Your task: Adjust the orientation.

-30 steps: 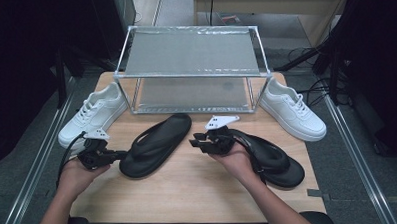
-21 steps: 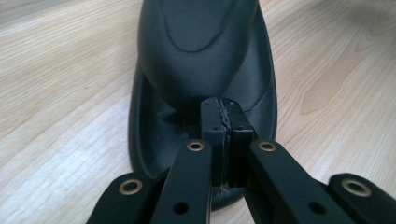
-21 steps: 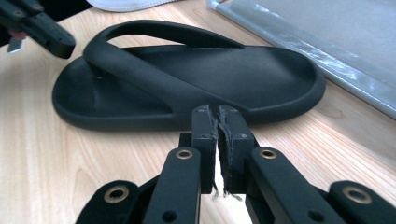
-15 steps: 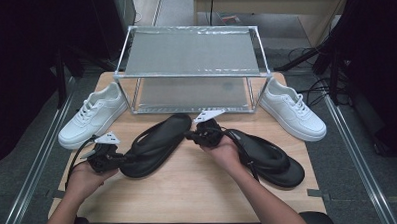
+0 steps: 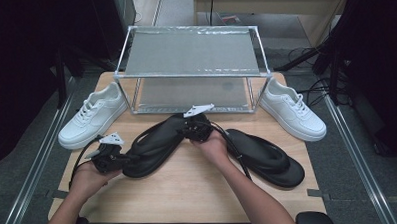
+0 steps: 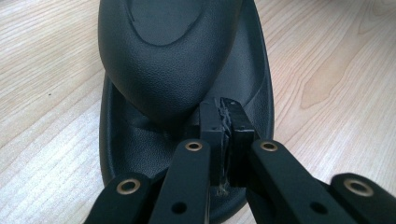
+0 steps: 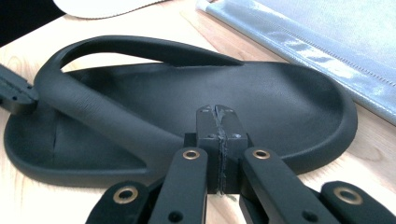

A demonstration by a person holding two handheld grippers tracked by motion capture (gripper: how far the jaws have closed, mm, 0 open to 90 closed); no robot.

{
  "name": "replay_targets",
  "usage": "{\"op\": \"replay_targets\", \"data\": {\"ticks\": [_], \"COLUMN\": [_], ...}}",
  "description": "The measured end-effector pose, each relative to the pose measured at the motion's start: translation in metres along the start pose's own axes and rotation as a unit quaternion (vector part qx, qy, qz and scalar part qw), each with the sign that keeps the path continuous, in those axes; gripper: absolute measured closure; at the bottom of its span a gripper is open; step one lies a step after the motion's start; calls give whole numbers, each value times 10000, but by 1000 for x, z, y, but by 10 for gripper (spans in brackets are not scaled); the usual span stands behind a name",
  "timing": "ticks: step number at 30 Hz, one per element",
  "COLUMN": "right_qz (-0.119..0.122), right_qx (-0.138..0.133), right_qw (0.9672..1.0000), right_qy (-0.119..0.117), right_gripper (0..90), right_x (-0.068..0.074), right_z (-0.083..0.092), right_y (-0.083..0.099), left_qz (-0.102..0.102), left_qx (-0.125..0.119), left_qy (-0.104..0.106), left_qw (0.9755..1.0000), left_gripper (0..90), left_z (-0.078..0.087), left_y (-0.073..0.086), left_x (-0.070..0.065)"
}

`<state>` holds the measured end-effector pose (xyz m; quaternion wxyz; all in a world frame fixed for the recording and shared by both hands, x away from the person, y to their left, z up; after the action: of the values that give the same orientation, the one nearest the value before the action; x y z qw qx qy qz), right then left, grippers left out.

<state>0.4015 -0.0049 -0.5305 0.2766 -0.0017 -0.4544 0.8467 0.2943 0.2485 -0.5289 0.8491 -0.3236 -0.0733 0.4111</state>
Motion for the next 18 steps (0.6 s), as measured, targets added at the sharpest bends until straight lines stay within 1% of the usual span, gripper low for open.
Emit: {"op": "replay_targets", "data": {"ticks": [3,8,9,12,14,16,18], "right_qz": [-50,78,110,107,94,155,199], "right_qx": [-15,140,155,158,205,274,353], "right_qw": [10000,9998,9998,9997,9997,9994,9991], "right_qy": [-42,-89,-80,-126,-133,-130,-137], "right_gripper": [900,900,900,900,900,900,900], "right_x": [-1,2,2,1,2,3,5], "right_z": [-4,-11,-11,-10,-8,-6,-4], "right_y": [-2,-4,-4,-4,-3,-3,-2], "left_qz": [17,18,16,-1,-2,-12,34], "left_qx": [4,17,18,11,-2,-3,-18], "left_qy": [23,23,14,20,30,16,26], "left_qw": [10000,10000,10000,10000,10000,10000,10000], "left_gripper": [886,886,886,887,888,887,887], "left_z": [-1,-2,-2,-2,-3,-3,-3], "left_y": [0,0,0,-1,-1,-1,-1], "left_x": [0,0,0,0,0,1,1]}}
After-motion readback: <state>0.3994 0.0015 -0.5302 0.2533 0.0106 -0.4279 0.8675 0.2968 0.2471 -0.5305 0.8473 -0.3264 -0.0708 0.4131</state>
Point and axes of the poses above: each handheld gripper's, and its own axes: z roughly backward along the jaws, y roughly out of its underside, x roughly to its left, the point moved 3 cm from there along -z, roughly forward along the jaws, and after that the axes turned 5 degrees about -y, right-handed, at the moved point
